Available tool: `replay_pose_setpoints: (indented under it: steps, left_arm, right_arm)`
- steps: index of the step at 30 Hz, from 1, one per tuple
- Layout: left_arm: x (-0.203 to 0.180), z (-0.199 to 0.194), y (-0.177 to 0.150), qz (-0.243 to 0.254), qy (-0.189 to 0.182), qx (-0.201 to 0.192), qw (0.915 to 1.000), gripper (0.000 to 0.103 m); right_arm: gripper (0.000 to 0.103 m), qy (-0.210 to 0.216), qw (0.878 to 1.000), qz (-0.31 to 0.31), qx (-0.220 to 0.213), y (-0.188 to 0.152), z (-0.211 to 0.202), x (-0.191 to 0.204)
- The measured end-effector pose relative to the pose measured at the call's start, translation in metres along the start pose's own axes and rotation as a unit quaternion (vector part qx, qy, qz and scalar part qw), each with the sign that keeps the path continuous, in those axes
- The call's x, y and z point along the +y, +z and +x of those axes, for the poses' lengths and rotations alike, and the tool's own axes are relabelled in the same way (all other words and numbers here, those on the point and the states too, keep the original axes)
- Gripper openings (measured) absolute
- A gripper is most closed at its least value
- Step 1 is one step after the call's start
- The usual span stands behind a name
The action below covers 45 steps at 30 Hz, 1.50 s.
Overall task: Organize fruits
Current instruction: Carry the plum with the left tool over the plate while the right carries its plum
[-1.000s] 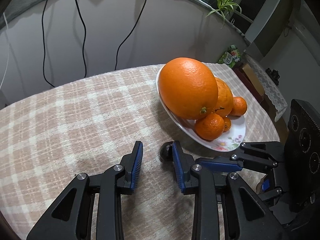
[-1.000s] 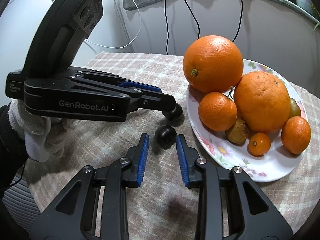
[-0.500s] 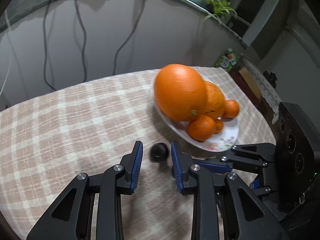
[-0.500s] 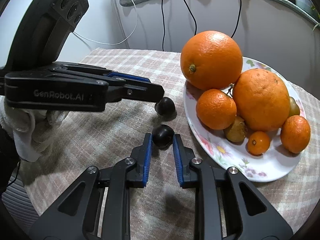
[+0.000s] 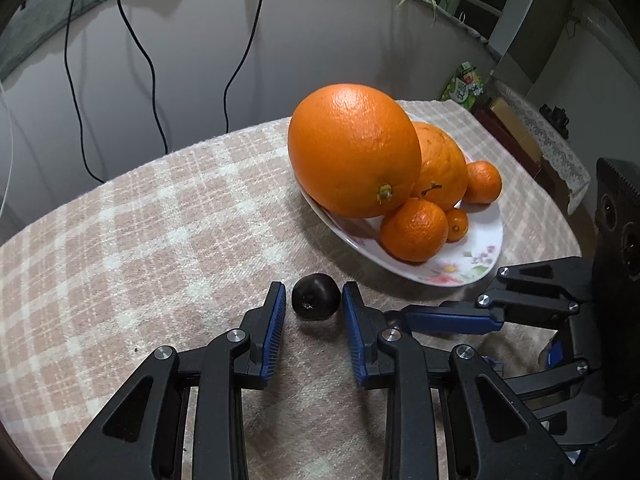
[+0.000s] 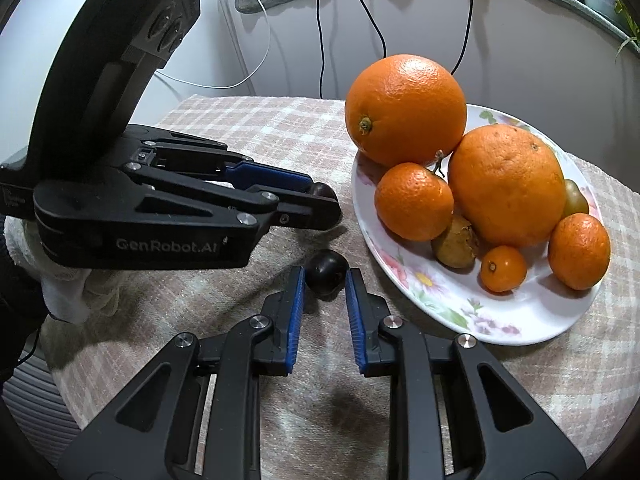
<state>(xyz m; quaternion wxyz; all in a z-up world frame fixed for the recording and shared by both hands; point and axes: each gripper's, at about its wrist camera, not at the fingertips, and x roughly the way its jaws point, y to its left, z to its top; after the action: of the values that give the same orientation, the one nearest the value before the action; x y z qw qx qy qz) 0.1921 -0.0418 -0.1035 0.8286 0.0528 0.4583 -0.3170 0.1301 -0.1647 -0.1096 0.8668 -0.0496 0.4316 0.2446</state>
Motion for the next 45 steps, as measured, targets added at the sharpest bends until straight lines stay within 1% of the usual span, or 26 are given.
replay_pose_setpoints:
  steps: [2,4,10,21,28,34,41,45]
  left_arm:
    - [-0.005,0.002,0.000,0.006,0.008,-0.003,1.0000,0.026]
    - [-0.008,0.004,0.000,0.013,0.014,-0.004,0.9998,0.023]
    - [-0.014,0.003,-0.004,0.012,0.023,-0.013,0.9996,0.022]
    - [-0.035,-0.016,-0.017,0.015,0.046,-0.041,0.9980,0.022]
    - [-0.037,-0.027,-0.027,-0.003,0.051,-0.054,0.9972,0.022]
    - [-0.039,-0.040,-0.032,-0.012,0.053,-0.069,0.9962,0.022]
    - [-0.050,-0.049,-0.026,-0.019,0.048,-0.089,0.9947,0.022]
    - [-0.060,-0.051,-0.017,-0.019,0.044,-0.100,0.9938,0.022]
  right_arm:
    - [0.022,0.001,1.000,0.001,0.001,0.000,-0.001,-0.001]
    - [0.022,0.003,1.000,0.002,0.001,-0.001,-0.002,-0.003]
    - [0.022,0.006,1.000,0.007,-0.001,0.001,-0.003,-0.006]
    - [0.022,0.008,1.000,0.002,-0.005,-0.003,-0.014,-0.007]
    - [0.022,0.013,1.000,0.001,-0.008,-0.007,-0.019,-0.009]
    - [0.022,0.021,1.000,0.005,-0.022,-0.006,-0.032,-0.016]
    - [0.022,0.026,0.999,0.013,-0.044,-0.009,-0.058,-0.031]
    - [0.022,0.020,0.998,0.019,-0.061,-0.008,-0.072,-0.044]
